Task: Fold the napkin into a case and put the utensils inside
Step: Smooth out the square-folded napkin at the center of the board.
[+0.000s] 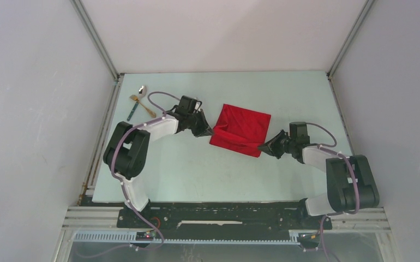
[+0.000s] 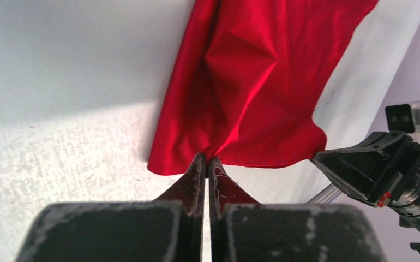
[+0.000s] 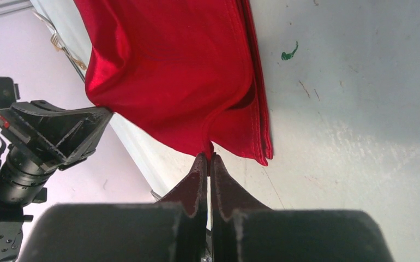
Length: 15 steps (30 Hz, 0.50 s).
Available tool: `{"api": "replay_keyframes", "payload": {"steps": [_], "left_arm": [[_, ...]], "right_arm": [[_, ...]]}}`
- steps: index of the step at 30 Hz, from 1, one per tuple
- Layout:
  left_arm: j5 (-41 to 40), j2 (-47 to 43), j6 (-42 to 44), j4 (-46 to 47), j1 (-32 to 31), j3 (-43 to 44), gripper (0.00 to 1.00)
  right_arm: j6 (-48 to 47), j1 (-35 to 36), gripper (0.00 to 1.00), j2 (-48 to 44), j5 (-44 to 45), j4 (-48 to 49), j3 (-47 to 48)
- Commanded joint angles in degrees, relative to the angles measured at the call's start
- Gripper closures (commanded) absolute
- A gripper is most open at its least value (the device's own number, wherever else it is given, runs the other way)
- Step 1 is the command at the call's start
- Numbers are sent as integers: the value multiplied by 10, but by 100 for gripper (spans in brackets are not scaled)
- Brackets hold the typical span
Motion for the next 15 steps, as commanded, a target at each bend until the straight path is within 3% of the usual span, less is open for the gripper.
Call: {"api": "replay_keyframes", "payload": {"steps": [1,15], "left_arm": [[13,16,7,13,1,-13,100],[9,26,15,13,7,-42,100]], "right_arm": [[-14,7,100,22,-1,29,19],[-28,22,100,57,19,26,18]]}}
